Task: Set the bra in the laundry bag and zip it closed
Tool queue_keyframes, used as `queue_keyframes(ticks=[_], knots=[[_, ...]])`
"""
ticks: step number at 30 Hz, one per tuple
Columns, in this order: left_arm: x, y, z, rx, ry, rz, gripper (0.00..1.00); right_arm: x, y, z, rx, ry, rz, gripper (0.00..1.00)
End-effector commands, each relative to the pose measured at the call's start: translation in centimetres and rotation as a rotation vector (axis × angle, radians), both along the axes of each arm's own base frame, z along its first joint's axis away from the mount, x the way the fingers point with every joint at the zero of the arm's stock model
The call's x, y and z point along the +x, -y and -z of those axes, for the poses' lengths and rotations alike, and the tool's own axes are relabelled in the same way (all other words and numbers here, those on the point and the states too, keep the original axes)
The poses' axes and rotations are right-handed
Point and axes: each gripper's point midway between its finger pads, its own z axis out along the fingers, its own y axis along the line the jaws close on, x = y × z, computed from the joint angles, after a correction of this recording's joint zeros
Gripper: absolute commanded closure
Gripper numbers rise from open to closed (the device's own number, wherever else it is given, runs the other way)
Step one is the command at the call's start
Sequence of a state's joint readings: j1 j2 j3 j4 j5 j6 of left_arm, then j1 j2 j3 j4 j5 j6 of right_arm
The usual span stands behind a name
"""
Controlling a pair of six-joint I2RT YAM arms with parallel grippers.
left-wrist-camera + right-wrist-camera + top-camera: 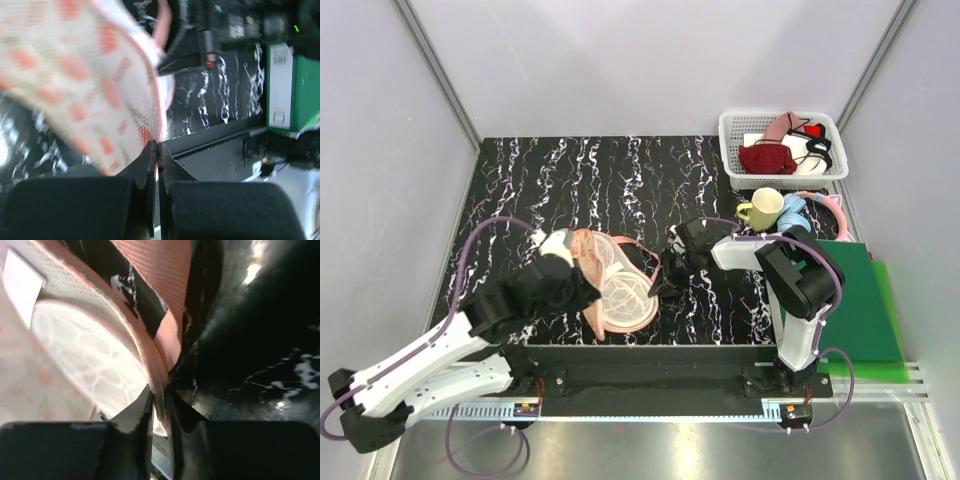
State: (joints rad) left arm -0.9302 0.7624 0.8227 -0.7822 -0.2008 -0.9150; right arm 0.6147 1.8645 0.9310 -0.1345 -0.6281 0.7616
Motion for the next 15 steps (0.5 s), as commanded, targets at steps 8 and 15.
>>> queue_keyframes(ticks=[8, 15], knots=[[-3.3, -12.5, 3.8, -0.026, -0.100, -0.564, 1.00, 0.8, 7.1, 0.1, -0.354, 0.127, 0.224, 1.00], [-3.0, -13.0, 5.2, -0.013, -0.104, -0.624, 0.89, -2.6, 7.3, -2.0, -0.232, 0.059, 0.284, 0.86]])
